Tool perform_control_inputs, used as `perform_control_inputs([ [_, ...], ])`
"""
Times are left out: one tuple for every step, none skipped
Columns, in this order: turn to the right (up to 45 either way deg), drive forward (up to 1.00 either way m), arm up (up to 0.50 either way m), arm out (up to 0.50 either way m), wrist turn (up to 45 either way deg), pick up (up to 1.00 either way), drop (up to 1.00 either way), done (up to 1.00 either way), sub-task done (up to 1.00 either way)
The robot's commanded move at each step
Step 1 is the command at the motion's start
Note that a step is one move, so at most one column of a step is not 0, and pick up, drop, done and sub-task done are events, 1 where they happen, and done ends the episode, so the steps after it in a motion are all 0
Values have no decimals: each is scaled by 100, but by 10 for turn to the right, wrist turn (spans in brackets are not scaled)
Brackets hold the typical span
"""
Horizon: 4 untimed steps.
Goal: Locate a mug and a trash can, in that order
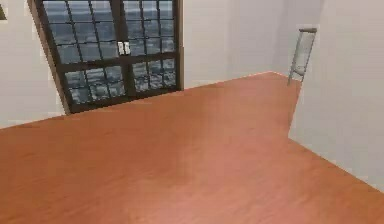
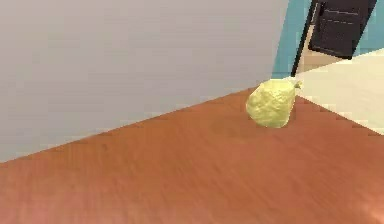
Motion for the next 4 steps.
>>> perform_control_inputs([
  [-300, 0, 0, 0, 0, 0, 0, 0, 0],
  [0, 5, 0, 0, 0, 0, 0, 0, 0],
  [-450, 0, 0, 0, 0, 0, 0, 0, 0],
  [-240, 0, 0, 0, 0, 0, 0, 0, 0],
])
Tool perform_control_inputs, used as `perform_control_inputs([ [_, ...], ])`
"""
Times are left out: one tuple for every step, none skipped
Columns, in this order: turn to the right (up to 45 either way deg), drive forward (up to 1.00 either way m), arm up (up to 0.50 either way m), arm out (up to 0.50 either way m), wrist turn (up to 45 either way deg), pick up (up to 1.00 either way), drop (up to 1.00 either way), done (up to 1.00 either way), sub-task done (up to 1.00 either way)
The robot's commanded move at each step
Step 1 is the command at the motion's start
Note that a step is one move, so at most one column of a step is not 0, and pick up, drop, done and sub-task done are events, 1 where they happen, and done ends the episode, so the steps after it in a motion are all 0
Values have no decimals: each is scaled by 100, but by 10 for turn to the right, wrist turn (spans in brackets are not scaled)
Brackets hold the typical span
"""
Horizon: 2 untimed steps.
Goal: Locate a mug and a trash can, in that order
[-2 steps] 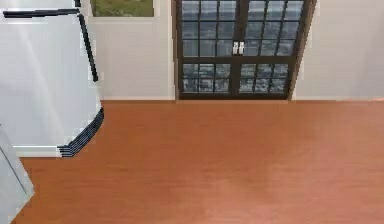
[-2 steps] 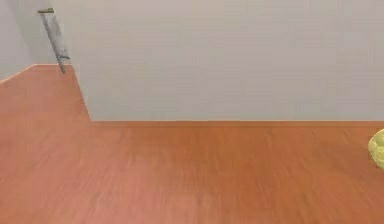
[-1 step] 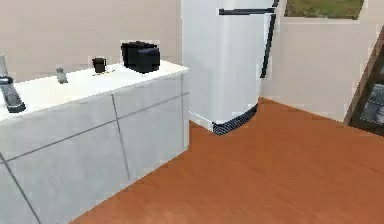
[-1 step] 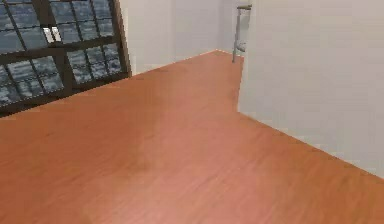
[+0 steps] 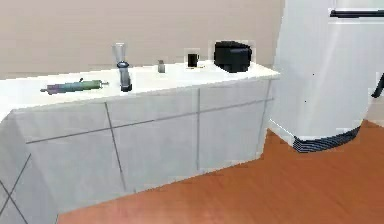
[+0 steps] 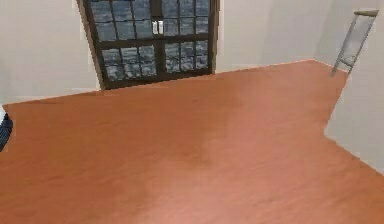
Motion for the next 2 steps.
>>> perform_control_inputs([
  [0, 75, 0, 0, 0, 0, 0, 0, 0],
  [0, 0, 0, 0, 0, 0, 0, 0, 100],
])
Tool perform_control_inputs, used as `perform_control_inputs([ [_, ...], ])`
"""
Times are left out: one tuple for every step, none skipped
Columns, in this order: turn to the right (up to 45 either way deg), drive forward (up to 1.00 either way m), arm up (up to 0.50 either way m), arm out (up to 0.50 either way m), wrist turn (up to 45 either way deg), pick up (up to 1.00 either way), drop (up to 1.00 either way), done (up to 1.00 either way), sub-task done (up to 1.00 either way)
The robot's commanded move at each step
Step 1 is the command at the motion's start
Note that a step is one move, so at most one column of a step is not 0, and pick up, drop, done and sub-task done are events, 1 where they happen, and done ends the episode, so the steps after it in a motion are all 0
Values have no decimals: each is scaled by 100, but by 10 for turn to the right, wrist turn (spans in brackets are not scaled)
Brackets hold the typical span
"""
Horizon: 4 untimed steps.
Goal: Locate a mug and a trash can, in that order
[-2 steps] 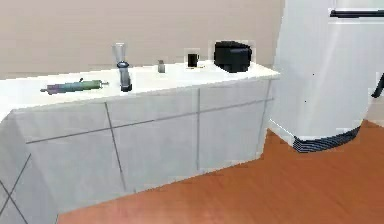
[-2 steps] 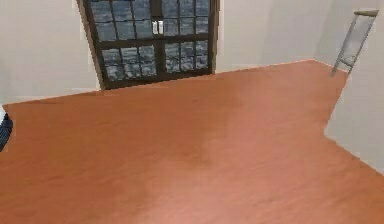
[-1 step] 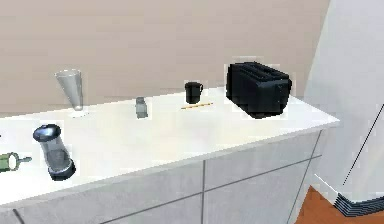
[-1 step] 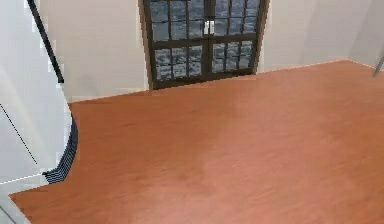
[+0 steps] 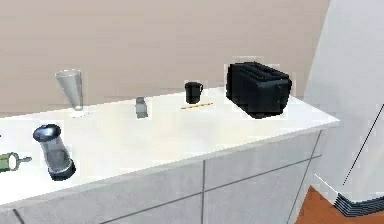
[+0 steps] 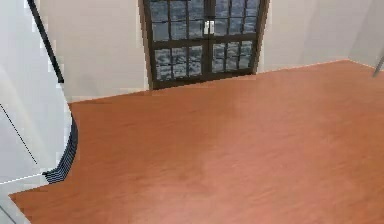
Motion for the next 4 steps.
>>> perform_control_inputs([
  [450, 0, 0, 0, 0, 0, 0, 0, 0],
  [450, 0, 0, 0, 0, 0, 0, 0, 0],
  [450, 0, 0, 0, 0, 0, 0, 0, 0],
  [360, 0, 0, 0, 0, 0, 0, 0, 0],
])
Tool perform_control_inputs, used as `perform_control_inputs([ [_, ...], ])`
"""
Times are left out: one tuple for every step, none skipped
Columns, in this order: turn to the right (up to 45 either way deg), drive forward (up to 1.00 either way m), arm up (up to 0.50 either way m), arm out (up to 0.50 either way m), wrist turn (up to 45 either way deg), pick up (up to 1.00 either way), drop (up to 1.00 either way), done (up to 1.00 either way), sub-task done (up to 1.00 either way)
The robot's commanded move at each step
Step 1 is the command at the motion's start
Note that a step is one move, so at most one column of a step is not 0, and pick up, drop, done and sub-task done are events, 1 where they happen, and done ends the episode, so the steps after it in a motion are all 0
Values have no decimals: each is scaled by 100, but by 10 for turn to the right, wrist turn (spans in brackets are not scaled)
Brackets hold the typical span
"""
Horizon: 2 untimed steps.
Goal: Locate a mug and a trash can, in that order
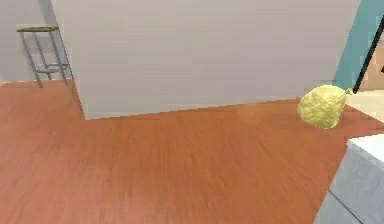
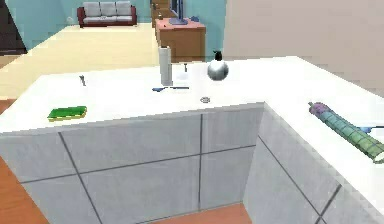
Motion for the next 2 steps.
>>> perform_control_inputs([
  [30, 0, 0, 0, 0, 0, 0, 0, 0],
  [0, 80, 0, 0, 0, 0, 0, 0, 0],
])
